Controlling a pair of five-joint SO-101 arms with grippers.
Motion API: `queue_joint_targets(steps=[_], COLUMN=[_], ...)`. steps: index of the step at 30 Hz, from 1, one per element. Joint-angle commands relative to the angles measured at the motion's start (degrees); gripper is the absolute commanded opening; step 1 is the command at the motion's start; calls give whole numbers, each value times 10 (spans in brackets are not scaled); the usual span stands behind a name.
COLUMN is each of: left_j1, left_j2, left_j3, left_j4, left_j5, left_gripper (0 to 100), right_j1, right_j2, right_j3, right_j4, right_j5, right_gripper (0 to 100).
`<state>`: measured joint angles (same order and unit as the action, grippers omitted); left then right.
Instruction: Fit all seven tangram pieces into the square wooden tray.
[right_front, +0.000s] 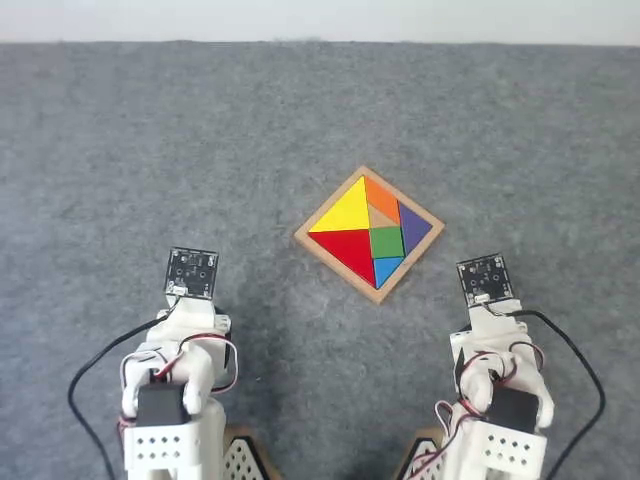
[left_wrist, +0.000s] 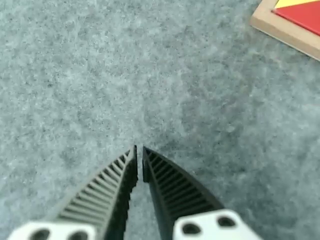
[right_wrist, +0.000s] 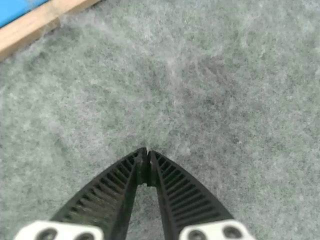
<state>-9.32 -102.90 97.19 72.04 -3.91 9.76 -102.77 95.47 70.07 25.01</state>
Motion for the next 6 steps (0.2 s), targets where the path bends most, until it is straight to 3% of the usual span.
queue_joint_targets(steps=[1, 6], left_j1=[0, 0], left_j2=[-11, -11], left_j3=[-7, -7], left_j4=[2, 2], left_j5=[-1, -1], left_gripper=[22, 22], right_j1=[5, 5], right_j2=[-8, -8], right_j3=[11, 11], right_j4=[6, 6], right_j5=[-4, -4], right_gripper=[8, 8])
